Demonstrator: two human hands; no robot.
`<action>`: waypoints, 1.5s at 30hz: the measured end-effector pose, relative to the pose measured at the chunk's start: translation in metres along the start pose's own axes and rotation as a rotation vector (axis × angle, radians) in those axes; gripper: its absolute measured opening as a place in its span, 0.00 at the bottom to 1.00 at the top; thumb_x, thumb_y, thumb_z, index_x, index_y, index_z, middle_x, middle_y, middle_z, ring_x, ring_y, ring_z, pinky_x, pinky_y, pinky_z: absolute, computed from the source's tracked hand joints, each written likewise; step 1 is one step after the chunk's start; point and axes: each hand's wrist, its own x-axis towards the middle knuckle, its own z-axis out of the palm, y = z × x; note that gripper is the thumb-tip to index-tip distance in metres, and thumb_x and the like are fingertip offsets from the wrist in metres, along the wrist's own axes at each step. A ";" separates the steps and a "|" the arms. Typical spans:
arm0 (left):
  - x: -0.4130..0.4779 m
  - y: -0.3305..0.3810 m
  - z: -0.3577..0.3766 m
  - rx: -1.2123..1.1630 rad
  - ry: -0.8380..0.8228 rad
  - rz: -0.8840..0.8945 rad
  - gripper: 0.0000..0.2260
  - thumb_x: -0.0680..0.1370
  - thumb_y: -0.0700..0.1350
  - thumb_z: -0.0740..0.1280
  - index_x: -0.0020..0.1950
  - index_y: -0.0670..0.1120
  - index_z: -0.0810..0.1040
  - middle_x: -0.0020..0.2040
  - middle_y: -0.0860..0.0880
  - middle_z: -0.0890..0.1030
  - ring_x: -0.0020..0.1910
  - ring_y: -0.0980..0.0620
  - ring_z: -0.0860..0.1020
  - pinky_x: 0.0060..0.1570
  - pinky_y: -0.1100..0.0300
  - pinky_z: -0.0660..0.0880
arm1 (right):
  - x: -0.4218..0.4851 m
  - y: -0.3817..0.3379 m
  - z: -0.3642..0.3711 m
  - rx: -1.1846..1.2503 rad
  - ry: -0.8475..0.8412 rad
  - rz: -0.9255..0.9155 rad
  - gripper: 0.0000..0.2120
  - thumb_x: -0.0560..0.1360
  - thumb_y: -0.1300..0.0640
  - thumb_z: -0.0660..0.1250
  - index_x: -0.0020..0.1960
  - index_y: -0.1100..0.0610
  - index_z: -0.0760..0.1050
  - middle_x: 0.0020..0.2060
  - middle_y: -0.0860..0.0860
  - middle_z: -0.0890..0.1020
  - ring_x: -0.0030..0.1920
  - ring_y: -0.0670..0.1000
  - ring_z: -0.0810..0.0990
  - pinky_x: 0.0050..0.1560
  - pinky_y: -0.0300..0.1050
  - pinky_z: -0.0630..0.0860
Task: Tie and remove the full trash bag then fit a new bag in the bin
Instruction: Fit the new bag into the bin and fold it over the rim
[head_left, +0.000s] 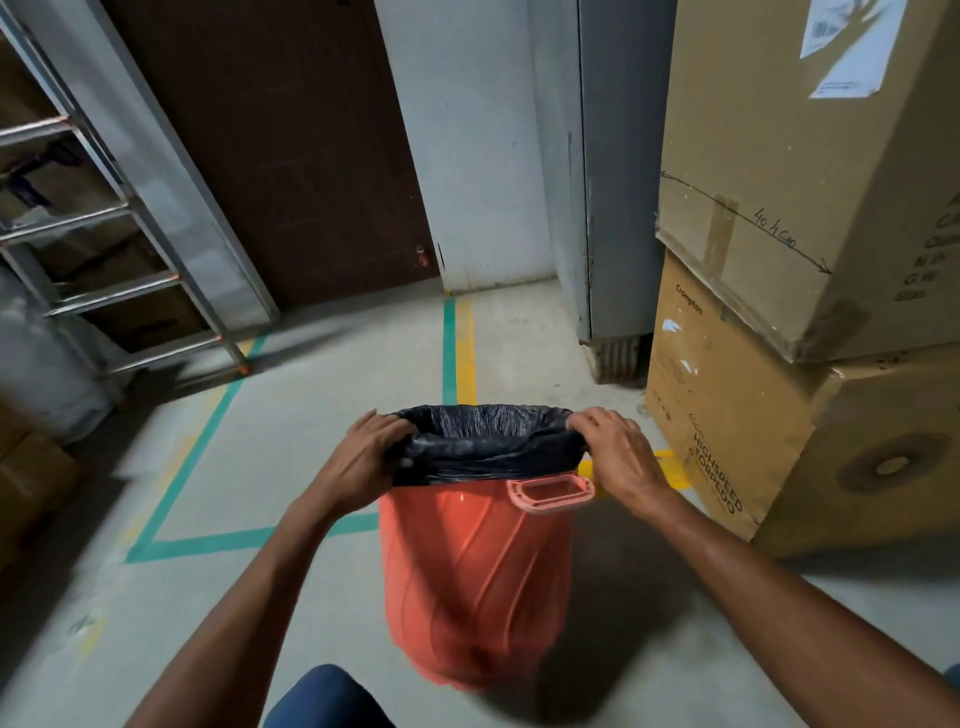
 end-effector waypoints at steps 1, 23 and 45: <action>0.004 0.015 0.004 0.000 0.022 0.022 0.16 0.68 0.36 0.77 0.54 0.41 0.81 0.47 0.44 0.82 0.47 0.39 0.80 0.52 0.45 0.75 | 0.000 0.008 -0.001 0.014 0.007 0.061 0.26 0.73 0.71 0.63 0.66 0.51 0.75 0.61 0.52 0.78 0.58 0.57 0.77 0.57 0.52 0.73; -0.012 0.279 0.145 -0.255 -0.035 0.107 0.38 0.80 0.53 0.66 0.83 0.42 0.53 0.82 0.44 0.57 0.83 0.47 0.51 0.81 0.52 0.41 | -0.025 0.060 -0.007 0.455 -0.008 0.605 0.33 0.76 0.65 0.65 0.80 0.56 0.63 0.67 0.59 0.79 0.56 0.61 0.83 0.49 0.45 0.76; -0.017 0.079 0.098 -0.670 0.331 -0.809 0.04 0.80 0.41 0.66 0.53 0.42 0.77 0.48 0.45 0.83 0.48 0.42 0.80 0.49 0.50 0.76 | -0.042 0.068 0.000 0.291 -0.134 0.519 0.29 0.87 0.48 0.53 0.83 0.56 0.50 0.80 0.58 0.63 0.79 0.63 0.60 0.76 0.59 0.59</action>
